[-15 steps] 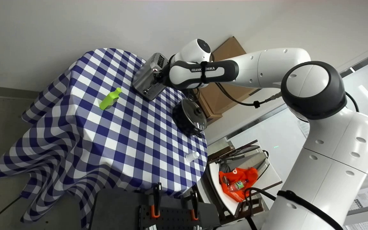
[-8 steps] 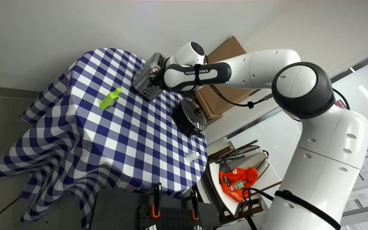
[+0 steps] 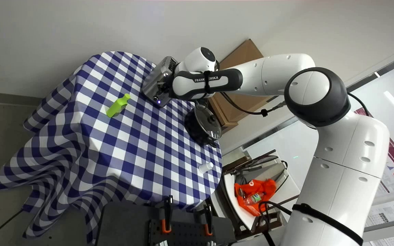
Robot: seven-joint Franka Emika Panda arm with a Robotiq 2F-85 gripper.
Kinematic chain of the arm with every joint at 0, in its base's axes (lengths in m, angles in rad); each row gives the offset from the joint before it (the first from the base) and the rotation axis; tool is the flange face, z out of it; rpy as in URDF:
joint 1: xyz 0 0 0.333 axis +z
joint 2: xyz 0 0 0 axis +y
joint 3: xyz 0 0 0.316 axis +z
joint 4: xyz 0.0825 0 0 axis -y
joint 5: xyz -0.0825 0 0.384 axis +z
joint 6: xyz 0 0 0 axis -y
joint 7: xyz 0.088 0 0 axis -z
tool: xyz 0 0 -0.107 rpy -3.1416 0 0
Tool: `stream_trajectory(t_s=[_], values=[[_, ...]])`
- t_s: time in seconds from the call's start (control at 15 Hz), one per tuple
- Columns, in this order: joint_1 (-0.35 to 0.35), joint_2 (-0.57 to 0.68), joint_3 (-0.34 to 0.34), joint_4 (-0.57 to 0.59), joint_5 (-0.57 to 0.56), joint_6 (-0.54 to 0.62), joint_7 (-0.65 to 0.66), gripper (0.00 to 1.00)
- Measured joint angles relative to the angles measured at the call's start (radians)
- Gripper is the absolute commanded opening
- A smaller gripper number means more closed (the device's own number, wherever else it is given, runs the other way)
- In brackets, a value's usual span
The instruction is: Push the lever on the toaster downwards.
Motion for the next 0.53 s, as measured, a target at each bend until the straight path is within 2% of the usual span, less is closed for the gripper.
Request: stream_trajectory(t_s=[0.53], values=[[0.005,-0.001,-0.003,-0.003,0.014,0.033,-0.003,0.0]])
